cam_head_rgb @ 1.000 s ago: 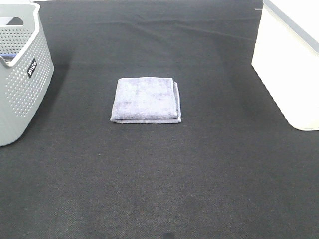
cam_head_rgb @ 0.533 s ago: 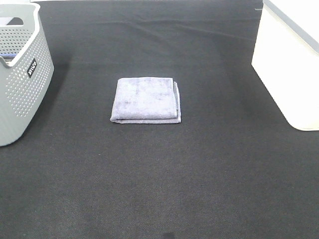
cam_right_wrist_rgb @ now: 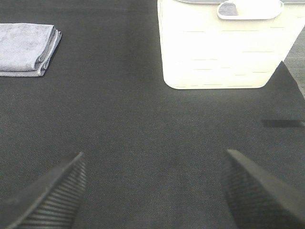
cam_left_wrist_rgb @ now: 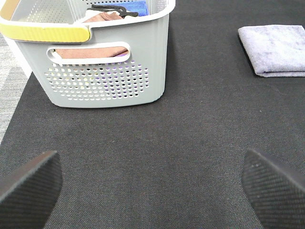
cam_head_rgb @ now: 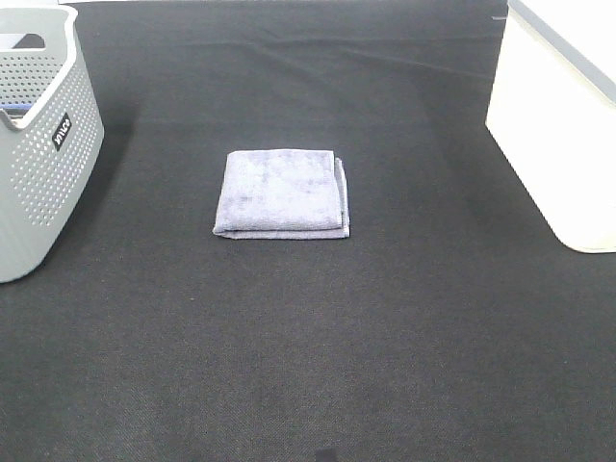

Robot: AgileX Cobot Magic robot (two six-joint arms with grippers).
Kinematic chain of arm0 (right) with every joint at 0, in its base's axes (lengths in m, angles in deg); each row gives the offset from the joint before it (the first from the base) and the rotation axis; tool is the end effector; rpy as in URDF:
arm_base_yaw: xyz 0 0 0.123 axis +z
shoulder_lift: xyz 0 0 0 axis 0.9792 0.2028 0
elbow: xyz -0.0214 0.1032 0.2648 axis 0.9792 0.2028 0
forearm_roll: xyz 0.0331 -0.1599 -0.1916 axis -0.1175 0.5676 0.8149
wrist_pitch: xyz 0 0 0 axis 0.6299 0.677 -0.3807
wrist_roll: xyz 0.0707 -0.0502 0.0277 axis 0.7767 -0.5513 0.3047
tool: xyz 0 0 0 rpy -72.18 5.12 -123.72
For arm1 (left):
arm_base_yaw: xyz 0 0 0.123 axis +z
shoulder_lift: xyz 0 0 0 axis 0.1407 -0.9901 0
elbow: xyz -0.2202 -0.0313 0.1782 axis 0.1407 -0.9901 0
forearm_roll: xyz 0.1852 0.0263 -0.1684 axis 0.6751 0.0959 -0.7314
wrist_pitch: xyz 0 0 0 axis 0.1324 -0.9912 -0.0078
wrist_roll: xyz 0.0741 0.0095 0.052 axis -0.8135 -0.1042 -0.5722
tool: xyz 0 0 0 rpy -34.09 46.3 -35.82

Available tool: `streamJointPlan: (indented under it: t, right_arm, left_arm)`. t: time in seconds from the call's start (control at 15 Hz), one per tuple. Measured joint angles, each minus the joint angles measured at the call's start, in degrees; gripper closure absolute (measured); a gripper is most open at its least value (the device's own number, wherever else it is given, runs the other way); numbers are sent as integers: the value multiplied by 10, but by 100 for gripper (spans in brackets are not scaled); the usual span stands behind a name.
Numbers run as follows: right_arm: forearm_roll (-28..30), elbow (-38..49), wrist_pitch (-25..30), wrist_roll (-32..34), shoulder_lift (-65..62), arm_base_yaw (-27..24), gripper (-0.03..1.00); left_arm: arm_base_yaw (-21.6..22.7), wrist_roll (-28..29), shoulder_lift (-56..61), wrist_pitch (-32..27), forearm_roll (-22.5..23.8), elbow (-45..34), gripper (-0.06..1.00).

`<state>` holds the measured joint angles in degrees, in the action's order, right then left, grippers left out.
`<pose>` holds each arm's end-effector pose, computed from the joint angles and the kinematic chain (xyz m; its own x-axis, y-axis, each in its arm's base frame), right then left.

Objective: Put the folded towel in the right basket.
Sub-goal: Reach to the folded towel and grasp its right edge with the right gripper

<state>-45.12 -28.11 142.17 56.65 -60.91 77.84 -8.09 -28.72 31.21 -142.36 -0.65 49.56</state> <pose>-0.0070 0.0057 0.2789 -0.4457 -0.0390 -0.8943 -0.0665 0.9977 -0.0104 -0.0051 0.0000 0.2768 -0.4491 0.0000 -0.8935 0.0000 1.0000 0.0000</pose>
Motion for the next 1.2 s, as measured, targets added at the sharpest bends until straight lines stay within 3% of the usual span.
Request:
streamJointPlan:
  t: [1.2]
  right_arm:
    - [0,0,0,0,0,0,22]
  left_arm:
    - [0,0,0,0,0,0,-3]
